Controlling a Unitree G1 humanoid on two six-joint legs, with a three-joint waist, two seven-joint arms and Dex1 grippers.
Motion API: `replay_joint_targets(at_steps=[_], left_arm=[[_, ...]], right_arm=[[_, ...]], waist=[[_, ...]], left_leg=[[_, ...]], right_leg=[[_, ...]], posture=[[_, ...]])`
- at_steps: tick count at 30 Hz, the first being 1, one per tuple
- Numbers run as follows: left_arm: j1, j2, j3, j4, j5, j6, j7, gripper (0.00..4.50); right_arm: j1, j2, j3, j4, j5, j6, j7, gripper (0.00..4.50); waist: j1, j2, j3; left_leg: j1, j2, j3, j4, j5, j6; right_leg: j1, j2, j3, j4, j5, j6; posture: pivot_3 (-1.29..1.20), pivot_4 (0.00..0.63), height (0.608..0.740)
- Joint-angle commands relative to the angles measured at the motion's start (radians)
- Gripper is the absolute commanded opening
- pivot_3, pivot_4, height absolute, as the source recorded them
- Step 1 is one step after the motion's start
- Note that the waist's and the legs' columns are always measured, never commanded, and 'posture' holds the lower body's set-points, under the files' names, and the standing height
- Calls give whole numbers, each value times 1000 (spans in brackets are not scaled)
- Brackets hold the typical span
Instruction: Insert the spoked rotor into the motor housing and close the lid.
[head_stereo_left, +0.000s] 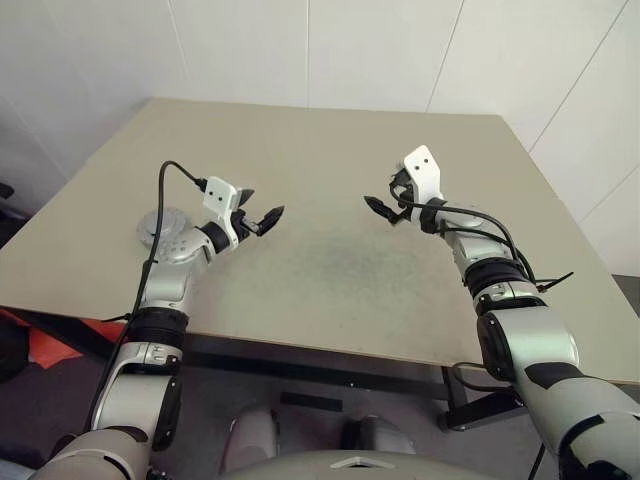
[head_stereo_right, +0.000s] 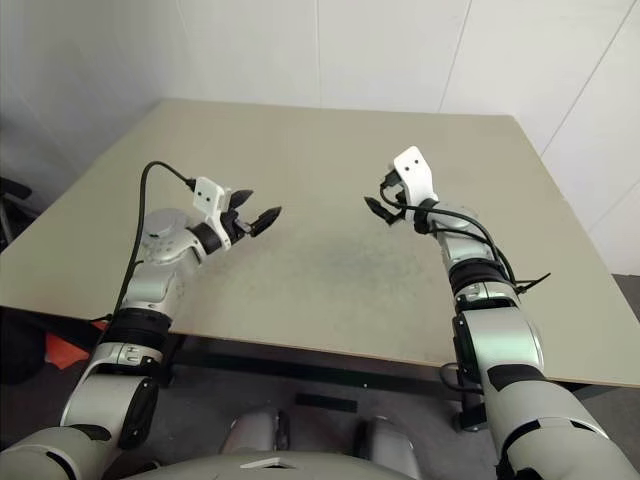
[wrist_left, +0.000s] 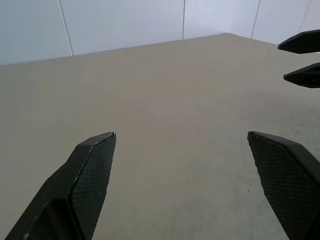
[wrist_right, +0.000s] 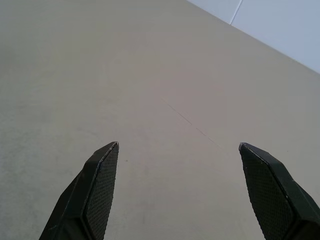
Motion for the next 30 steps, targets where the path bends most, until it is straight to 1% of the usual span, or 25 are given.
replay_joint_targets(at_steps=[1,30], left_arm=[[-32,3,23,-4,3,-35,7,4474],[-36,-2,27,27,33,-87,41,4474]], right_arm=[[-23,-11,-16,-17,5,-26,-7,4356],[-34,-8,-5,5,-19,-43,-28,4356]], waist=[[0,0,0],[0,0,0]], left_leg=[[0,0,0,0,0,0],[0,0,0,0,0,0]], right_leg=[[0,0,0,0,0,0],[0,0,0,0,0,0]], posture=[[0,0,740],[0,0,740]])
